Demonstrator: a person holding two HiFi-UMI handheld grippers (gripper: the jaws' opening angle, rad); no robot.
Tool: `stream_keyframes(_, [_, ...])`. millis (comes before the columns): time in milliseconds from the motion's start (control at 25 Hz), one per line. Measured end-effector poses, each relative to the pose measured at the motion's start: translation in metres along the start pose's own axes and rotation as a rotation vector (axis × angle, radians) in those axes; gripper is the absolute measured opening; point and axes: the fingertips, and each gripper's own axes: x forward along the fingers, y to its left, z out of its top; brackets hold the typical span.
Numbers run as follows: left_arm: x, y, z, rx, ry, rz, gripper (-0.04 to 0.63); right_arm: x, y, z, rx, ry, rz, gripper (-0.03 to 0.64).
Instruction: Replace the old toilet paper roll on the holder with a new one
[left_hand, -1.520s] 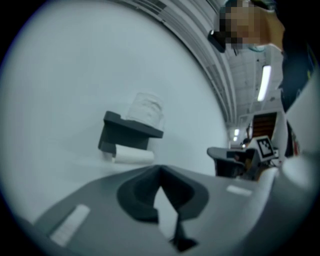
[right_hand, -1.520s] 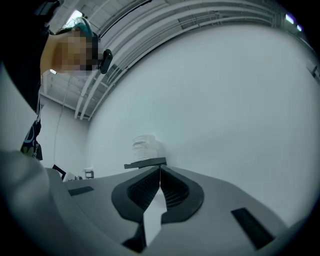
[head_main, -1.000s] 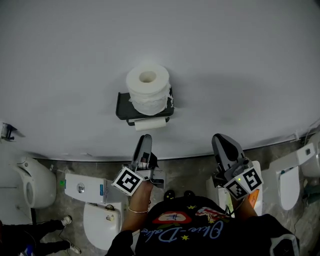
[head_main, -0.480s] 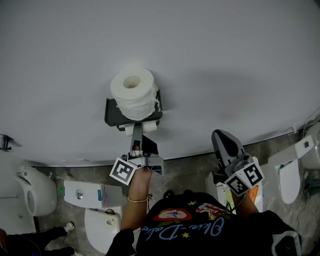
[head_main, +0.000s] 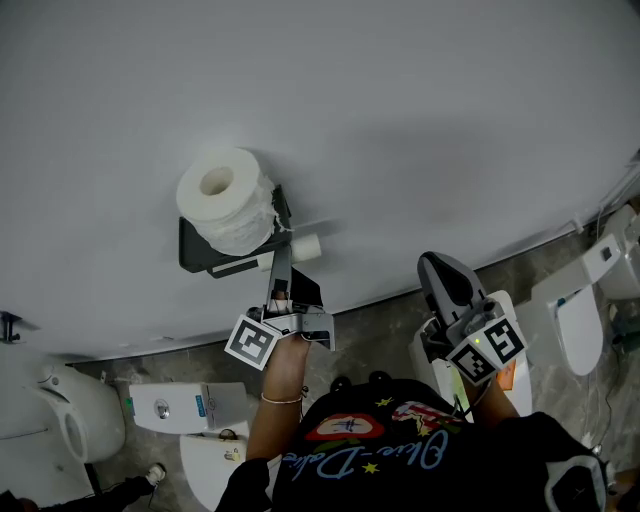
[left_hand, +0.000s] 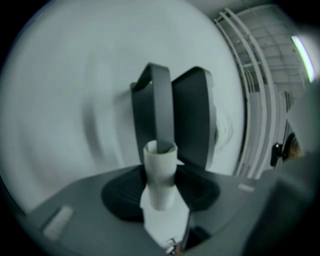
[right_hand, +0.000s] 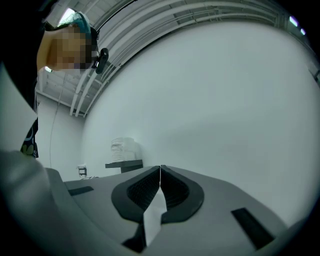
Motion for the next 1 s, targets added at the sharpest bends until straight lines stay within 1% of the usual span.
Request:
stream_keyframes(240, [0.025, -0.006, -0.064, -0.035, 0.152, -0.022, 0.170, -0.022, -0.022, 0.006, -0.005, -0.010, -0.073, 0.012])
stream_keyframes(280, [0.027, -0.009, -0.073, -0.023, 0.178, -0.025, 0.170, -0.025, -0.024, 0.007, -0.005, -0.011, -0.082, 0.012])
stream_keyframes(360, [0.029, -0.016, -0.087, 0.042, 0.237, -0.035, 0.170, -0.028, -0.028, 0.007, -0.002, -0.012, -0.090, 0.012])
stream_keyframes(440, [0.025, -0.024, -0.096, 0.144, 0.299, -0.044, 0.170, -0.029, -0.030, 0.007, -0.001, -0.012, -0.088, 0.012])
stream_keyframes(520, [0.016, -0.032, -0.100, 0.292, 0.359, -0.056, 0.170, -0.027, -0.030, 0.007, -0.003, -0.008, -0.079, 0.012])
stream_keyframes(600, [0.001, -0.036, -0.103, 0.501, 0.426, -0.059, 0.170, -0.022, -0.028, 0.004, -0.005, -0.004, -0.064, 0.012])
stream_keyframes(720, [-0.023, -0.037, -0.100, 0.860, 0.507, -0.022, 0.170, -0.012, -0.023, 0.001, 0.010, -0.002, -0.031, 0.012])
stream_keyframes(760, [-0.029, -0.036, -0.097, 0.958, 0.521, -0.005, 0.170, -0.009, -0.021, -0.001, 0.019, 0.000, -0.019, 0.012])
stream_keyframes(800, [-0.035, -0.036, -0.095, 1.036, 0.531, 0.009, 0.170, -0.005, -0.018, -0.003, 0.025, 0.002, -0.006, 0.012])
stream_keyframes(840, [-0.039, -0.037, -0.093, 1.092, 0.535, 0.020, 0.171, -0.002, -0.014, -0.005, 0.027, 0.006, 0.006, 0.012])
stream_keyframes(880, [-0.042, -0.038, -0.091, 1.127, 0.536, 0.027, 0.170, 0.001, -0.011, -0.007, 0.026, 0.010, 0.019, 0.012])
stream_keyframes(920, [-0.045, -0.039, -0.090, 1.142, 0.534, 0.032, 0.170, 0.004, -0.007, -0.009, 0.027, 0.014, 0.031, 0.012])
stream_keyframes(1000, [-0.050, -0.040, -0.088, 1.138, 0.532, 0.040, 0.174, 0.009, 0.000, -0.012, 0.034, 0.022, 0.056, 0.012])
